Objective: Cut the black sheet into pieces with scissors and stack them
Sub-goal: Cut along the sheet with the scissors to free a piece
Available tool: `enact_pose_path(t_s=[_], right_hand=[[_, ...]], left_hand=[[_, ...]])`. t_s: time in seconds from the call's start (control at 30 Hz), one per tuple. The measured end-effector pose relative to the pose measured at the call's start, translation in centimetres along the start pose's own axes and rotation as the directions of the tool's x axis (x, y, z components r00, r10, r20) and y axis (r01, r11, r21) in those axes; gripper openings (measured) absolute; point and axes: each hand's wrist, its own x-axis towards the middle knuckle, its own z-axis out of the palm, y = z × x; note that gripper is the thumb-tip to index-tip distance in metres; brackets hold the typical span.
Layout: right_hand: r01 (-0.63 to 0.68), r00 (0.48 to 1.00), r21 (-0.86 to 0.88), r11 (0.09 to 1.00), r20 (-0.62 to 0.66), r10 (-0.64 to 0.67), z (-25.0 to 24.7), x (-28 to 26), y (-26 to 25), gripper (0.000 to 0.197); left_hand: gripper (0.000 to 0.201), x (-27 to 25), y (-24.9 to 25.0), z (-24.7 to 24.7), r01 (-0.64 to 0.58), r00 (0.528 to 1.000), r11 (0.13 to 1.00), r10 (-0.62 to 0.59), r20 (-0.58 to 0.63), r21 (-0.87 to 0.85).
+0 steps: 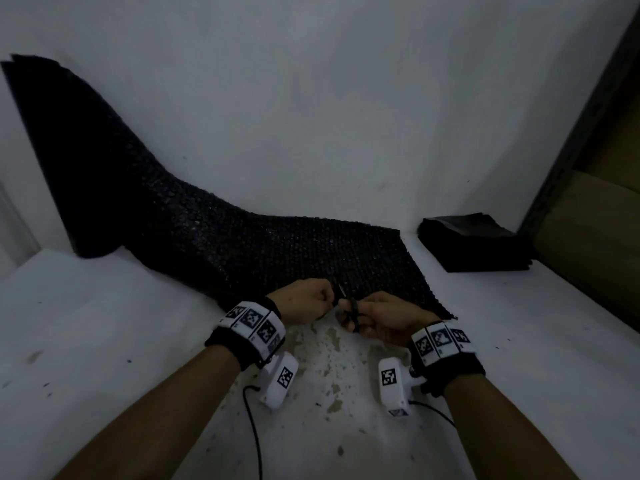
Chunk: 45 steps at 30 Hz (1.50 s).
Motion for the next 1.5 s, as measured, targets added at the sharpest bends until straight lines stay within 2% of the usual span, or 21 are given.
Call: enact_pose_path(t_s=[0.07, 0.13, 0.23, 0.3, 0.37, 0.43, 0.5, 0.67, 1.07, 1.3, 1.4, 1.5], right_hand=[[-0.001, 1.0, -0.016, 1.0, -0.004, 0.001, 0.1, -0.1, -0.1, 0.041], [-0.006, 1.0, -0.013, 1.0, -0.001, 0.006, 0.0, -0.2, -0.1, 0.037], [-0.018, 1.0, 0.008, 1.0, 0.016, 0.018, -0.2, -0.3, 0.0, 0.034], [-0.024, 0.999, 0.021, 0.999, 0.025, 0.023, -0.2, -0.3, 0.0, 0.037], [-0.026, 0.999, 0.015, 1.0, 0.028, 0.025, -0.2, -0.4, 0.0, 0.039], [-0.038, 0.999, -0.007, 0.999, 0.034, 0.038, -0.2, -0.5, -0.1, 0.041], [-0.052, 0.997, -0.032, 0.998, 0.061, 0.054, -0.5, -0.5, -0.2, 0.044], [-0.079, 0.993, -0.06, 0.995, 0.089, 0.084, -1.0, -0.1, -1.0, 0.046], [-0.116, 0.993, -0.055, 0.992, 0.011, 0.116, -0.9, 2.3, -2.2, 0.037], [-0.074, 0.997, -0.027, 0.997, -0.001, 0.074, -1.1, 2.4, -1.3, 0.043], [-0.1, 0.995, -0.012, 0.995, 0.023, 0.1, -1.2, 2.0, -1.5, 0.042], [-0.142, 0.988, -0.031, 0.989, 0.055, 0.144, -1.5, 1.9, -1.8, 0.053]], left_hand=[[0.02, 0.2, 0.4, -0.4, 0.018, 0.999, 0.999, -0.017, 0.029, -0.044], [0.03, 0.7, 0.5, -1.1, 0.031, 0.999, 1.0, -0.031, 0.008, 0.003], [0.021, 1.7, 0.5, -2.7, 0.054, 0.99, 0.987, -0.034, -0.134, 0.15], [0.019, 2.5, 0.3, -3.6, 0.08, 0.982, 0.967, -0.034, -0.188, 0.242], [0.047, 3.2, 0.1, -3.9, 0.093, 0.991, 0.942, -0.056, -0.124, 0.323], [0.08, 3.7, -0.1, -3.7, 0.098, 0.993, 0.897, -0.116, 0.015, 0.43], [0.094, 3.9, -0.3, -3.5, 0.088, 0.984, 0.841, -0.158, 0.087, 0.533], [0.096, 4.2, -0.7, -3.2, 0.09, 0.983, 0.831, -0.163, 0.086, 0.549], [0.09, 4.6, -1.0, -2.9, 0.064, 0.985, 0.852, -0.139, 0.105, 0.52], [0.093, 4.4, -1.0, -3.0, 0.071, 0.987, 0.866, -0.134, 0.094, 0.495], [0.092, 4.1, -1.1, -3.1, 0.07, 0.988, 0.873, -0.126, 0.085, 0.484], [0.09, 4.0, -1.1, -3.2, 0.068, 0.988, 0.874, -0.128, 0.091, 0.481]])
